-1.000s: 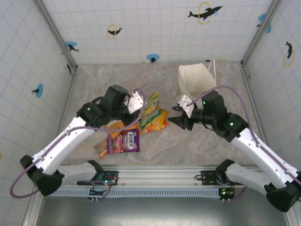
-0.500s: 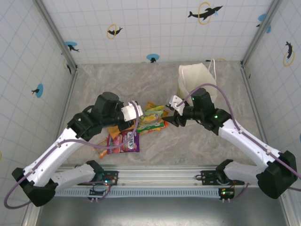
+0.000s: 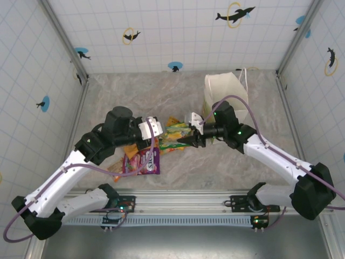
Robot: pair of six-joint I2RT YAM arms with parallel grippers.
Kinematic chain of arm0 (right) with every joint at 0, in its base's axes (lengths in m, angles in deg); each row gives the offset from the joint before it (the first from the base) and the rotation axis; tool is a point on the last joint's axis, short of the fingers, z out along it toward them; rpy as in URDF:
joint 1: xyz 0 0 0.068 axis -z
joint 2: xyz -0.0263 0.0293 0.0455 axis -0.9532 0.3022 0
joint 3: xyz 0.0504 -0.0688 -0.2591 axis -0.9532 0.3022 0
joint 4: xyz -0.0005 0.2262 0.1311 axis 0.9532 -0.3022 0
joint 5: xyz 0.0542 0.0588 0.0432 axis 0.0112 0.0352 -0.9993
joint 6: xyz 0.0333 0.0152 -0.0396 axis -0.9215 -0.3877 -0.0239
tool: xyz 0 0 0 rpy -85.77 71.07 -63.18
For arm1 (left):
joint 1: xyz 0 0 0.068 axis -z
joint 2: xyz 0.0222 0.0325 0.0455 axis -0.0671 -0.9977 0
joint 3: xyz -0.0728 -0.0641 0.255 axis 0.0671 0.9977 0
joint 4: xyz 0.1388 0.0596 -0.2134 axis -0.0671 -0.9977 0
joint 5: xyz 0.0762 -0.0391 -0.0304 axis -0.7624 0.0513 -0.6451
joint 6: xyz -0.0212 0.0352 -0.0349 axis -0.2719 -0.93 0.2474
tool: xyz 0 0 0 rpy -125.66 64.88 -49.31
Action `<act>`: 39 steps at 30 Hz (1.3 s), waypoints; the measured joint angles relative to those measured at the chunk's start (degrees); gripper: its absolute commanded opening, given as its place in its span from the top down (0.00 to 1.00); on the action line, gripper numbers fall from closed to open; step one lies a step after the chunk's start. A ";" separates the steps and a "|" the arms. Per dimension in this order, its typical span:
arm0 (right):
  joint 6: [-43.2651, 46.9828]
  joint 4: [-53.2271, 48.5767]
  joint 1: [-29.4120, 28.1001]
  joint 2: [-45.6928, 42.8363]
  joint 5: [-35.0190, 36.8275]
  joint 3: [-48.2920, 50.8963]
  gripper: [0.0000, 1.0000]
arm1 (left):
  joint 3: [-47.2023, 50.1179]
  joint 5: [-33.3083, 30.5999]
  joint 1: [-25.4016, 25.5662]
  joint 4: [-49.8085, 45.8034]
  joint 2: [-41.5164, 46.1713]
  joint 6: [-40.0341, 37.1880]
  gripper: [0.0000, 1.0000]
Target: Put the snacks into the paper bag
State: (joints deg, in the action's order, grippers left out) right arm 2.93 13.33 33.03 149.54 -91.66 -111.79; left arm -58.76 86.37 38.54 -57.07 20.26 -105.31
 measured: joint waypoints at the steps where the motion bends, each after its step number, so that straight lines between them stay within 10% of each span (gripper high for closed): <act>1: -0.39 0.90 -0.02 0.00 -0.35 0.39 0.56 | 0.17 0.00 0.00 0.24 0.00 0.02 1.00; 10: -2.38 3.80 0.13 -0.59 -1.51 2.69 0.84 | 2.60 -0.85 0.00 3.30 0.02 0.24 1.00; 20: -3.87 3.63 1.64 -8.04 3.58 4.39 0.93 | 5.01 -6.14 0.42 10.23 0.66 5.18 0.23; 39: -10.93 12.72 4.85 -23.15 37.99 0.26 0.96 | 15.82 -23.08 0.42 21.05 -4.68 32.79 0.18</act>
State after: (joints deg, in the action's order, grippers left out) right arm -8.00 26.05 37.89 126.39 -53.67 -111.53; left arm -42.93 63.29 38.96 -36.02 15.58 -72.53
